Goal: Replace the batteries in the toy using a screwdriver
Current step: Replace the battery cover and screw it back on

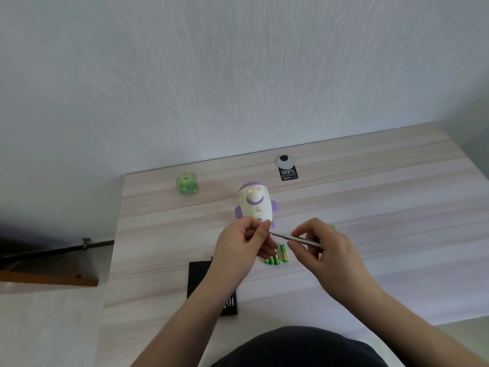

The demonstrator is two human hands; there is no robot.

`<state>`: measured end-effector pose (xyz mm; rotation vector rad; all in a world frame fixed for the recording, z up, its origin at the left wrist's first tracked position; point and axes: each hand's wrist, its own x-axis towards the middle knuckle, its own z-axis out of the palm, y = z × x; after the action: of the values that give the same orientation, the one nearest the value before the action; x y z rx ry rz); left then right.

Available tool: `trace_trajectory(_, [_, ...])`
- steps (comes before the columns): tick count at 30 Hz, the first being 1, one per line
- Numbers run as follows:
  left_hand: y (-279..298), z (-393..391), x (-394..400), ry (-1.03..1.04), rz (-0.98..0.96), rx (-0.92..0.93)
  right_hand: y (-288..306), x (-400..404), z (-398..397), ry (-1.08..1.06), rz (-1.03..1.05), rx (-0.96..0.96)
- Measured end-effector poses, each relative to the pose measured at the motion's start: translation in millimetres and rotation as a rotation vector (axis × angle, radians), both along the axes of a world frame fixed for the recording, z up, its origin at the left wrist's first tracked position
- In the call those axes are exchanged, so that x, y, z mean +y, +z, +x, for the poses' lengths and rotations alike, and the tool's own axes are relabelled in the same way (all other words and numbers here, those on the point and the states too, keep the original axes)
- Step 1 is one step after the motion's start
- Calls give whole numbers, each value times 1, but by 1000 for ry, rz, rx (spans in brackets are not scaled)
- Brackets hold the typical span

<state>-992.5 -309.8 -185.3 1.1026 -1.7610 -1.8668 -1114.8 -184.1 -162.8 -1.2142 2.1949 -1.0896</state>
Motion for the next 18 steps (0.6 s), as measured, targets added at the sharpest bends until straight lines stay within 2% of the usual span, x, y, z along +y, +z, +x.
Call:
trace_trajectory(11, [-15,-1,-20,9,43,3,-13,-22,8,-80,81,-137])
trace_trajectory(18, [-25,-4,-37,15,84,22,-17,-39,12,-105,34,-375])
